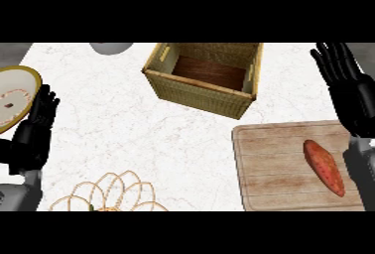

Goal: Pick the sweet potato from the cutting board and place it in the basket

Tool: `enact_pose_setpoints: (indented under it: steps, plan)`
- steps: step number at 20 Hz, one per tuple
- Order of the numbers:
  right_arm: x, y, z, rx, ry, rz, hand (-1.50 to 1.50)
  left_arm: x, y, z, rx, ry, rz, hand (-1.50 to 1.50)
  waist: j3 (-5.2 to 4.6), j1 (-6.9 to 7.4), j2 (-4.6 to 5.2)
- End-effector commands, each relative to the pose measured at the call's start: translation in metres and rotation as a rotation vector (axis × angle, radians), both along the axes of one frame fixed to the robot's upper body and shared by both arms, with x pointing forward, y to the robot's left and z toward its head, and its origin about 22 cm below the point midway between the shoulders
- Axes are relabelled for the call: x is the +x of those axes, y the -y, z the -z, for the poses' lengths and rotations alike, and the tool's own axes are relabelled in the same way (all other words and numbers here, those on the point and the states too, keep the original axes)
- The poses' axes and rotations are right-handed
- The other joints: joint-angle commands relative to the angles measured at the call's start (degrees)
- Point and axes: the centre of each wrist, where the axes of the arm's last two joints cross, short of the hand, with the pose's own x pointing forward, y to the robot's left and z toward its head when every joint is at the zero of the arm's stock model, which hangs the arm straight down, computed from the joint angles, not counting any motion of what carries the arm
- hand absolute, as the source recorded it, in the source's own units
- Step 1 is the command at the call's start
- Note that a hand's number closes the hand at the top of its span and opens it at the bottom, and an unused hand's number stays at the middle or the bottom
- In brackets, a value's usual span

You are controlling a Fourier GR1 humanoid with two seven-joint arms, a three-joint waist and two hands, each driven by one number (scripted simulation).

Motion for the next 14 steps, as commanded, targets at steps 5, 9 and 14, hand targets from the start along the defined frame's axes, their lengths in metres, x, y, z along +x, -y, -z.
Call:
enact_pose_setpoints:
  steps: [5, 9, 14]
  plan:
    - [-0.073, 0.105, 0.007, 0.038, -0.163, 0.07, 1.5, -0.018, 0.04, -0.012, -0.108, 0.057, 0.041, 0.0, -1.26, -1.11, -0.18]
    - [-0.106, 0.031, 0.029, -0.098, -0.09, -0.238, 1.5, -0.03, 0.075, 0.007, -0.182, -0.004, 0.092, 0.0, -1.35, -0.91, -0.12]
    - [-0.14, -0.005, 0.032, -0.161, -0.168, 0.158, -1.5, -0.028, 0.08, 0.002, -0.182, 0.007, 0.09, 0.0, -1.5, -0.46, 0.1]
